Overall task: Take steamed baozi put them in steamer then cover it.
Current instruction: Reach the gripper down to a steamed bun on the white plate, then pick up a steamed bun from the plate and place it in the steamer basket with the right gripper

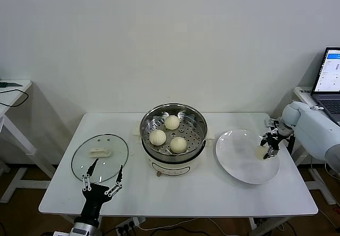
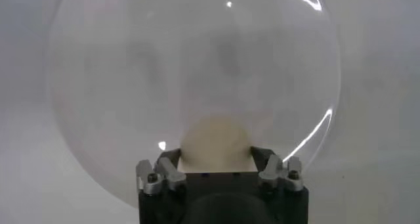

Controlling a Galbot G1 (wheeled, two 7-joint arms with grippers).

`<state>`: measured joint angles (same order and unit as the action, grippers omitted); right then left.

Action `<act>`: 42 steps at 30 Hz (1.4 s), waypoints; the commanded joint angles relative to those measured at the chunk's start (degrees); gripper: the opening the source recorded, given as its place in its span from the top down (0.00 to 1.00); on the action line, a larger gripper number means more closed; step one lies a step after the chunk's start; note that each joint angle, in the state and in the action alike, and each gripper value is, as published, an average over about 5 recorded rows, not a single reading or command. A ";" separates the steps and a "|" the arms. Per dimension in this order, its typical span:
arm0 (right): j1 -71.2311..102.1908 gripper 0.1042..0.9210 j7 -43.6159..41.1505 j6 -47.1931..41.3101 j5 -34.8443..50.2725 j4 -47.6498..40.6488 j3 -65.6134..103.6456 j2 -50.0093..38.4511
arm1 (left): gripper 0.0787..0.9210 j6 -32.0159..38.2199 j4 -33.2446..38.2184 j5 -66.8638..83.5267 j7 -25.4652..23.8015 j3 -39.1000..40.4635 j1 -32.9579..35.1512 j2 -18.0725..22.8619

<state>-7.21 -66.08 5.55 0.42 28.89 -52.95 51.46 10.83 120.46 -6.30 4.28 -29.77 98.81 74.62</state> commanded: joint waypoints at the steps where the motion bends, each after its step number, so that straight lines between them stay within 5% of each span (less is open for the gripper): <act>1: -1.09 0.37 -0.63 0.02 -0.26 -0.03 -0.07 0.17 | 0.12 -0.04 0.00 0.09 0.03 -0.02 -0.15 -0.16; 8: -11.16 0.38 -7.91 1.38 3.16 5.87 -4.22 -1.28 | 0.12 -0.20 0.13 0.14 0.16 0.72 -0.43 -0.58; 18: -35.95 0.37 -17.80 -6.66 23.81 22.47 -23.83 4.35 | 0.12 -0.36 0.25 0.60 0.59 2.12 -1.86 -1.17; 27: -38.92 0.36 -14.55 -11.06 31.93 26.85 -29.09 13.92 | 0.12 -0.29 0.22 1.19 0.58 2.47 -2.49 -1.76; 42: -32.89 0.37 -7.82 -12.62 29.19 22.86 -31.78 22.72 | 0.12 -0.04 -0.73 1.38 0.61 2.24 -2.97 -1.38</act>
<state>-40.74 -76.49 -5.51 28.45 52.24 -81.62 68.39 10.79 119.99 -5.05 4.88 -27.43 96.03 73.15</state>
